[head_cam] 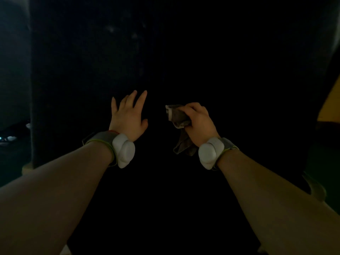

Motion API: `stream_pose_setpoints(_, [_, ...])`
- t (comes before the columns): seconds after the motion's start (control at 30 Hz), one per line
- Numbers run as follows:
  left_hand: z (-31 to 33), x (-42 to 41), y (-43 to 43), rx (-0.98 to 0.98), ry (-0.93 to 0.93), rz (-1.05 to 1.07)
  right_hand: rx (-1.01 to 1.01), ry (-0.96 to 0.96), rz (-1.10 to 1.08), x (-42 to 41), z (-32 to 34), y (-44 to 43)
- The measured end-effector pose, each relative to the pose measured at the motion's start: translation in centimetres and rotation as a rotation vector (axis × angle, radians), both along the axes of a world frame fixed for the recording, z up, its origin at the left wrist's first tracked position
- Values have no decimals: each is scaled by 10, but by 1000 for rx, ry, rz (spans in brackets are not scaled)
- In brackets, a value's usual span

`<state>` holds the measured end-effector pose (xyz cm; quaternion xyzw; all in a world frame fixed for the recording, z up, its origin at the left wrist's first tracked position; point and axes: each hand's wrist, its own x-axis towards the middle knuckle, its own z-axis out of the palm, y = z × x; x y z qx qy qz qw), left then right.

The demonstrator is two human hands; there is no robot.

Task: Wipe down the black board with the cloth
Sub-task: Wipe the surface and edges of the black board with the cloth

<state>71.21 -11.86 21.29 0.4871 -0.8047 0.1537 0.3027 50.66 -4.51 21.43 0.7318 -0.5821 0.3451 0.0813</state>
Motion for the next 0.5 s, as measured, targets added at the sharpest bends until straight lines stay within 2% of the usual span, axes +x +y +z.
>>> stream_pose_setpoints(0.17, [43,-2,-2,-52,76,8,-28,-13,51,-5,46,0])
stream_pose_setpoints(0.5, [109,8,-6,-159,104,10,-150,41,63,5,114,-12])
